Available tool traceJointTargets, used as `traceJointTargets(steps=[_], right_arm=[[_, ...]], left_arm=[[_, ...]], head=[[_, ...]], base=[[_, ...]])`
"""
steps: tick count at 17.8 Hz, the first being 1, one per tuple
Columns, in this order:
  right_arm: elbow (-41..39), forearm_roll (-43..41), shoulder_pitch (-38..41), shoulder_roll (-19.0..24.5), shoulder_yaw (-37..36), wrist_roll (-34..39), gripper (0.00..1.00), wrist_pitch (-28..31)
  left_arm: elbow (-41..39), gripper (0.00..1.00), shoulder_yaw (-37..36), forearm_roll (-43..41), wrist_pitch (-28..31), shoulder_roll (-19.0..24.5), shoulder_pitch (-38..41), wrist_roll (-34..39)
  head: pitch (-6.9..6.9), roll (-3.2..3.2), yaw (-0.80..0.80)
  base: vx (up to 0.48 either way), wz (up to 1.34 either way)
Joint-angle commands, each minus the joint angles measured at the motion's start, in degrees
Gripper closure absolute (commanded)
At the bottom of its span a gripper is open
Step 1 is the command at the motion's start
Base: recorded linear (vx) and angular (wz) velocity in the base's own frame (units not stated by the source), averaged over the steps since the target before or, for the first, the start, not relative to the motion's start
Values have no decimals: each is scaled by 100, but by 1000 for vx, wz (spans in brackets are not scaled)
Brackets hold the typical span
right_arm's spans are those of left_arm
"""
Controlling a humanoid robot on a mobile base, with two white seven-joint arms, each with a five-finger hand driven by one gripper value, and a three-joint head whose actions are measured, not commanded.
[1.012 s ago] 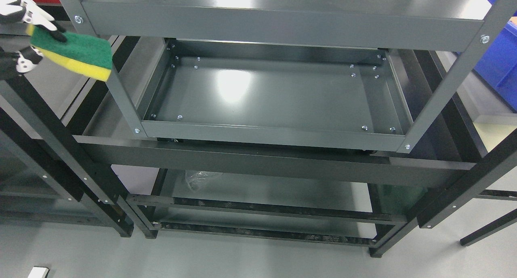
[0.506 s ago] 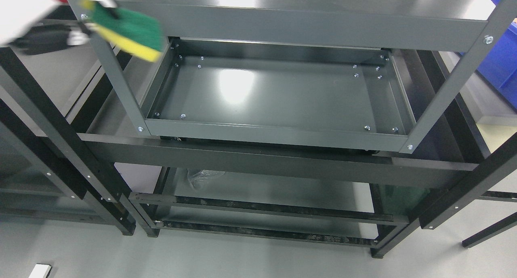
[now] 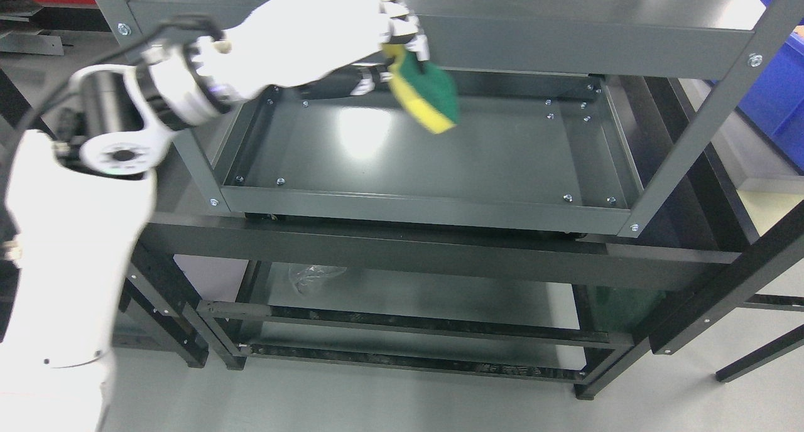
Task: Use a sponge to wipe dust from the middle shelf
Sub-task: 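Sweep the sponge back across the shelf toward the far corner, then withdraw the left hand holding the sponge down out of the shelf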
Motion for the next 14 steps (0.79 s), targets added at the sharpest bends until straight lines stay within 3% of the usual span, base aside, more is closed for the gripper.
traceJointTargets(steps=[1,9,12,14], right_arm=[[-100,0,0,-100,0,-1,0,4],[-100,0,0,-100,8,-1,0,4],[-100,0,0,-100,0,-1,0,4],[-100,0,0,-100,0,-1,0,4]], left_arm=[[295,99,-2176,-692,618,-1420,-437,706],[357,99,-2756,-578,953,-1420,-393,1059],[444,98,-3168,69,1032,-1420,-192,1209],[454,98,-3249,694,1207,-1420,456,1218]], head=[[0,0,0],[0,0,0],[0,0,0],[0,0,0]], base=[[0,0],[0,0],[0,0],[0,0]])
